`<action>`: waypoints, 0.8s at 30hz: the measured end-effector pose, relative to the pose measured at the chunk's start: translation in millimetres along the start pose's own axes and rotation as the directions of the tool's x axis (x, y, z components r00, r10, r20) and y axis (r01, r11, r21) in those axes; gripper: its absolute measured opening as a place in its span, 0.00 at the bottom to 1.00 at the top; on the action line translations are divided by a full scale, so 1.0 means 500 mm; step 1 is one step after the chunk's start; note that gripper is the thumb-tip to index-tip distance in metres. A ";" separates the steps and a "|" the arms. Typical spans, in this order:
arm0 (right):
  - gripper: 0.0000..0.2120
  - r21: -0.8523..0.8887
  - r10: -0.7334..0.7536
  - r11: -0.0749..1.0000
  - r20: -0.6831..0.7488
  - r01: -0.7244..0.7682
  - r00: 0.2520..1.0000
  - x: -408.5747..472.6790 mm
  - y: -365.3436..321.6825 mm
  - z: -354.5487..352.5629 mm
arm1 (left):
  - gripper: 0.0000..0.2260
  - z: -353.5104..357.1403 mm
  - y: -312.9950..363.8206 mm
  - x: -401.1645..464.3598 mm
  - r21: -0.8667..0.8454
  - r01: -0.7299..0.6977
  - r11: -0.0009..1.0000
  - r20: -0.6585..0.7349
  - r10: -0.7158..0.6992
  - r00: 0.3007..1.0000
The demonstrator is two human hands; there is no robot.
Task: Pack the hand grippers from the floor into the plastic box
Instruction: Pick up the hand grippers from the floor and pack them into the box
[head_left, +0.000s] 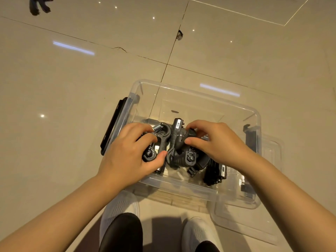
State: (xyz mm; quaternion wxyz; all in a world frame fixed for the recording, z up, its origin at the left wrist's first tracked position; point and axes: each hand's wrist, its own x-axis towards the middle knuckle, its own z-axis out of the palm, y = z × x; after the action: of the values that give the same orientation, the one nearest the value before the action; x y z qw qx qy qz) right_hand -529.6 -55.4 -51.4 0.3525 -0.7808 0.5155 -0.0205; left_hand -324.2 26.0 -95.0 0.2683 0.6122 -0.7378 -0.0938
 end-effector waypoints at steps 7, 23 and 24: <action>0.08 0.226 -0.001 0.974 -0.031 0.008 1.000 -0.002 0.025 0.026 | 0.17 0.000 0.003 0.002 0.034 0.003 0.999 0.022 -0.004 1.000; 0.12 0.196 0.249 0.960 -0.265 -0.201 0.931 0.073 0.046 0.045 | 0.18 -0.001 0.006 0.004 0.085 -0.048 0.995 0.067 0.043 0.997; 0.12 0.169 0.264 0.960 -0.260 -0.226 0.929 0.081 0.053 0.055 | 0.18 -0.002 0.006 0.004 0.088 -0.048 0.995 0.072 0.042 0.997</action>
State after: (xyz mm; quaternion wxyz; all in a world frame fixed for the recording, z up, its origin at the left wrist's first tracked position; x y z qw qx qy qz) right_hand -520.7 -80.1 -100.4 0.3279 -0.6736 0.6511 -0.1216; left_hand -326.8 24.8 -92.2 0.2165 0.6033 -0.7638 -0.0759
